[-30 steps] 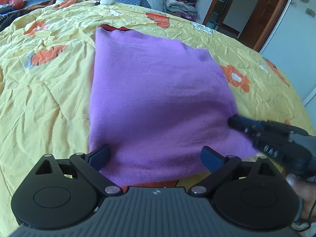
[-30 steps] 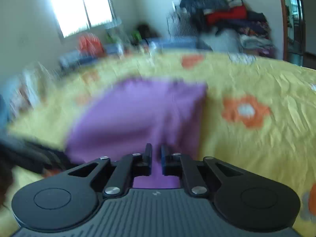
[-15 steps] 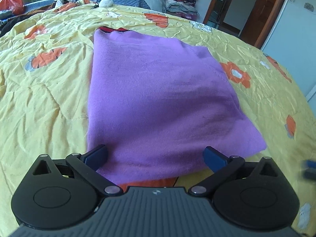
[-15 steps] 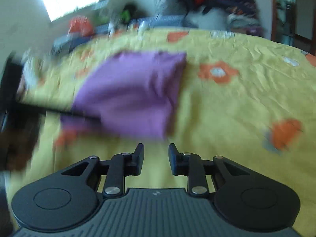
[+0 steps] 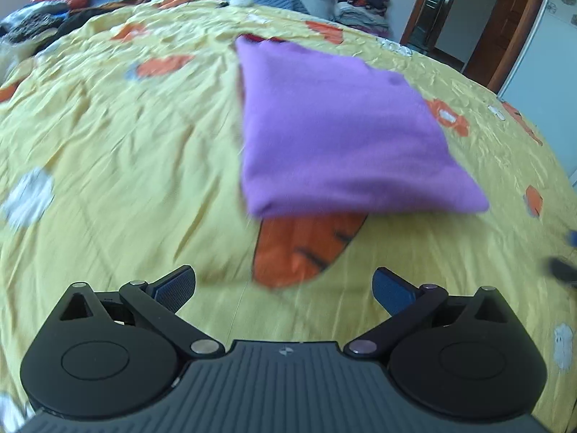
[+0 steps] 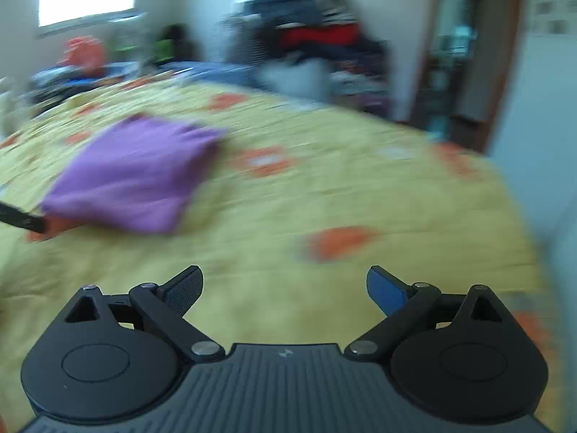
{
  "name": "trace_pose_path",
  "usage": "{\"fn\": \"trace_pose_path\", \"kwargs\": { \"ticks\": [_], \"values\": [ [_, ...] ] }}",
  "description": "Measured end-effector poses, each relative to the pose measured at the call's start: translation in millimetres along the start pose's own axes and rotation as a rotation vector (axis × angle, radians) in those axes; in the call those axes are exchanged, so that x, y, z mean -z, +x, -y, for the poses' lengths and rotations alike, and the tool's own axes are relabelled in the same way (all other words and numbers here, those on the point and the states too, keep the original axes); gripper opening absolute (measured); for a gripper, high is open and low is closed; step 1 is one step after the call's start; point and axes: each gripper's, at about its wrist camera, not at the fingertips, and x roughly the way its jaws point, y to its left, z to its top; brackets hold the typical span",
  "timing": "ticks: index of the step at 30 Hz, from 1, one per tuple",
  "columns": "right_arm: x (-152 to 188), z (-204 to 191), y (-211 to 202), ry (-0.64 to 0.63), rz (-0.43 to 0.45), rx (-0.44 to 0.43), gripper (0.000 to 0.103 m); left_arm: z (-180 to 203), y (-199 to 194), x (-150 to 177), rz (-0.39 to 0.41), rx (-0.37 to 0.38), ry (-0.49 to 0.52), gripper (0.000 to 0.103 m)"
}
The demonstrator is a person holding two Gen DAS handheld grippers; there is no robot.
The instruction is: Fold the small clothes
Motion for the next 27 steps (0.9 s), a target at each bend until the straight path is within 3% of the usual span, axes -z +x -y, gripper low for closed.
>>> {"fn": "trace_pose_path", "kwargs": {
  "ticks": [5,9,14,27],
  "values": [
    [-3.7,-62.8,44.2,-0.027,0.002,-0.088,0.098,7.2,6.4,8.9,0.0,-0.06,0.041,0.103],
    [-15.2,-71.2,73.4,0.031,-0.028,-0.116,0.098,20.9,20.1,12.9,0.014,-0.126,0.09,0.103],
    [-8.2,-79.1,89.4,0.014,-0.057,-0.09,0.098,25.8,22.1,18.4,0.063,-0.139,0.074,0.103],
    [1.7,-88.9,89.5,0.002,-0.04,-0.082,0.103,28.3,21.1,34.7,0.203,-0.161,0.052,0.103]
  ]
}}
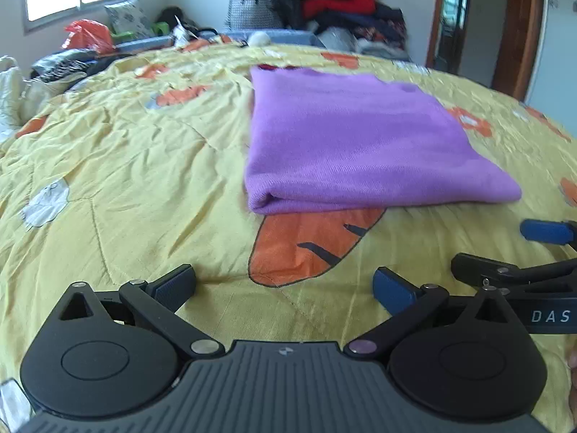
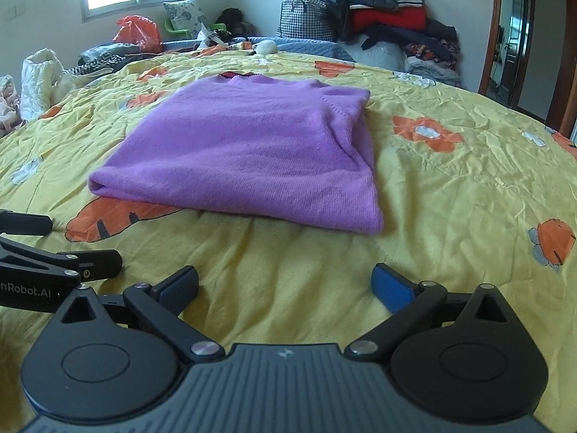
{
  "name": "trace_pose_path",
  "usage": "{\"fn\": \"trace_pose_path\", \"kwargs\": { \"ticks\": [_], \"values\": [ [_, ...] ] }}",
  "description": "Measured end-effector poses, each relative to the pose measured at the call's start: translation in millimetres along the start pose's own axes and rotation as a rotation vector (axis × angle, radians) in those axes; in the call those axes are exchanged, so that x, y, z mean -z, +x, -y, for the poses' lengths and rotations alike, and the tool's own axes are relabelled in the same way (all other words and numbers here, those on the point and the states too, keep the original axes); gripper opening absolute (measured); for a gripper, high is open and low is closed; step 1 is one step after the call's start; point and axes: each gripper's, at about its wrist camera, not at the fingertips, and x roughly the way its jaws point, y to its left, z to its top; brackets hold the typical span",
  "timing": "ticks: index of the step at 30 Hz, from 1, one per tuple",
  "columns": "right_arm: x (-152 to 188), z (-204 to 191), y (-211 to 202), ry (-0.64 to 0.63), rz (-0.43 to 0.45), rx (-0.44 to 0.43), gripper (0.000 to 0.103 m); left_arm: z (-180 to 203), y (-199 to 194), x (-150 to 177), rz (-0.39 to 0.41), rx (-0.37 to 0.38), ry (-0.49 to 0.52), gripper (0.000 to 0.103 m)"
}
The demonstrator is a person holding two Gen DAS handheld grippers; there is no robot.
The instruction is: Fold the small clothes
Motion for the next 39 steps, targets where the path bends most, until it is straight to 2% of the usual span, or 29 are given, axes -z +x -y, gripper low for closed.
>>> {"fn": "trace_pose_path", "kwargs": {
  "ticks": [3,39],
  "values": [
    [0.4,0.6,-0.1,0.001,0.002,-0.002,0.103,0.3,1.0,-4.3,-0.02,-0.002,-0.002,0.103],
    [0.2,0.9,-0.4,0.005,0.005,0.004,0.103,2.3,1.3,-1.7,-0.002,-0.005,0.004,0.103]
  ]
}}
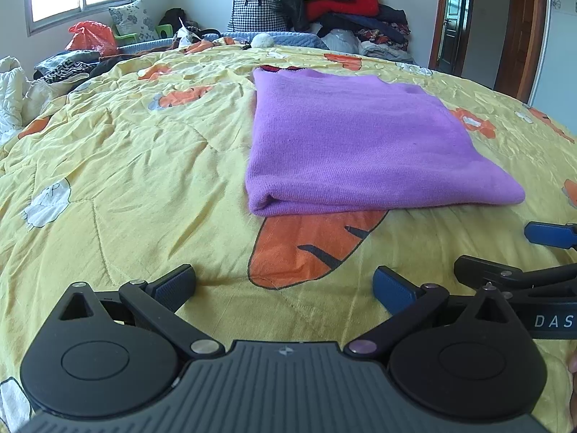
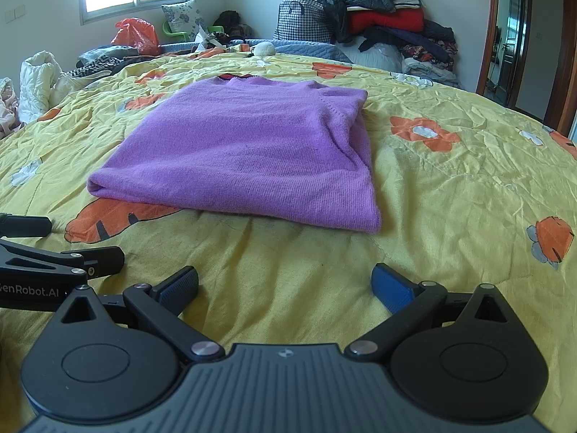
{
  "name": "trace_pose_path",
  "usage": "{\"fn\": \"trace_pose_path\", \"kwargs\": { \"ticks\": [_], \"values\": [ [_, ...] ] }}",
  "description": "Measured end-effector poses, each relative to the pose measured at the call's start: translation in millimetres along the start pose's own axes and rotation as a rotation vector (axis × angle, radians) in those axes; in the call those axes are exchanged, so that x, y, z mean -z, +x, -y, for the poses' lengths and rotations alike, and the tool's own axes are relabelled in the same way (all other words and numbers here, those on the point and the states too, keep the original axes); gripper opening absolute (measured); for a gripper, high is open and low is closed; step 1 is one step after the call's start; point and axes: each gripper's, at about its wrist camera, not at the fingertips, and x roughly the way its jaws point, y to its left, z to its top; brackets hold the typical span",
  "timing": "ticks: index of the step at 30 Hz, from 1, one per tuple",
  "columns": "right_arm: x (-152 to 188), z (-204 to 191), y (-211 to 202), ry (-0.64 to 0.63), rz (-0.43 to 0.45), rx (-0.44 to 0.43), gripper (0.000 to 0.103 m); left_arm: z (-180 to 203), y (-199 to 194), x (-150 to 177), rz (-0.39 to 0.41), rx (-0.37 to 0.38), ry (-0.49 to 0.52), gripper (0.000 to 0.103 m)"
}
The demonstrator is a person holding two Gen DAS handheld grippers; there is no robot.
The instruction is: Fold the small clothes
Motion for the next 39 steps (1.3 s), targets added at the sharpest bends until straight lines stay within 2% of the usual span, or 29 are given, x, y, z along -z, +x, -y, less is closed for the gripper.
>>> {"fn": "trace_pose_path", "kwargs": {
  "ticks": [39],
  "values": [
    [0.0,-0.2,0.1,0.001,0.001,0.003,0.103,-0.5,-1.3,0.8,0.008,0.001,0.001,0.103]
  ]
}}
